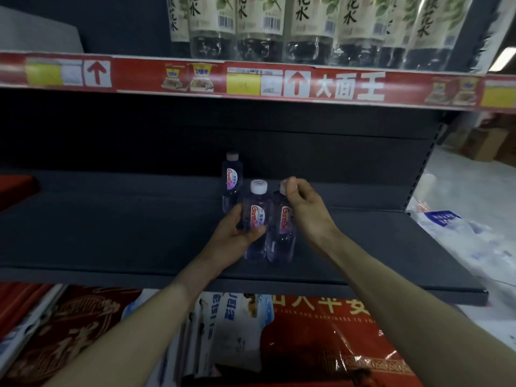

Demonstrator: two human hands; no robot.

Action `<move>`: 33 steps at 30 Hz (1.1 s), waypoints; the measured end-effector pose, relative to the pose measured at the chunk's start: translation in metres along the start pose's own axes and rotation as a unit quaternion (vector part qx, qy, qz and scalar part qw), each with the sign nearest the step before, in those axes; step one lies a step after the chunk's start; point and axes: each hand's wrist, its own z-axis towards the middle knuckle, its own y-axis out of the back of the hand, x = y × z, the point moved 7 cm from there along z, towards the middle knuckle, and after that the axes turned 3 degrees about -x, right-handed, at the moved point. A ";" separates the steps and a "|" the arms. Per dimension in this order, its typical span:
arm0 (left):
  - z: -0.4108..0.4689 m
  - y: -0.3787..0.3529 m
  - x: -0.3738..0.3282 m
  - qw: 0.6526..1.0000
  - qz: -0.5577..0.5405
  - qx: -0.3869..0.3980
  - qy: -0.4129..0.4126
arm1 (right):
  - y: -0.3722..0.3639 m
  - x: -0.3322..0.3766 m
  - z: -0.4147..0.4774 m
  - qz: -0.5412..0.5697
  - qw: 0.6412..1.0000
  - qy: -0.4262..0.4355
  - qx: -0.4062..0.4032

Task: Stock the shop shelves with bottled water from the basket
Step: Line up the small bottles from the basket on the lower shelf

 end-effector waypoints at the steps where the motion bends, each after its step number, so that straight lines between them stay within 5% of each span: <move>1: 0.000 0.000 0.003 1.000 0.010 0.005 0.005 | 0.000 -0.006 -0.003 0.043 0.999 -0.026 0.006; 4: -0.002 0.005 0.015 0.992 0.127 -0.005 0.009 | 0.009 -0.037 -0.017 0.136 0.985 -0.097 0.034; 7: -0.006 0.007 0.029 0.967 0.254 -0.027 0.021 | 0.014 -0.074 -0.042 -0.034 0.989 -0.122 0.078; 10: -0.007 0.008 0.040 0.966 0.249 -0.055 0.039 | 0.020 -0.091 -0.045 -0.211 0.972 -0.098 0.041; 26: 0.054 0.012 0.057 0.879 0.462 -0.111 0.027 | 0.004 -0.106 0.021 -0.396 0.913 -0.074 -0.057; 33: 0.055 0.016 0.064 0.887 0.442 -0.131 0.039 | 0.006 -0.109 0.021 -0.361 0.926 -0.078 -0.070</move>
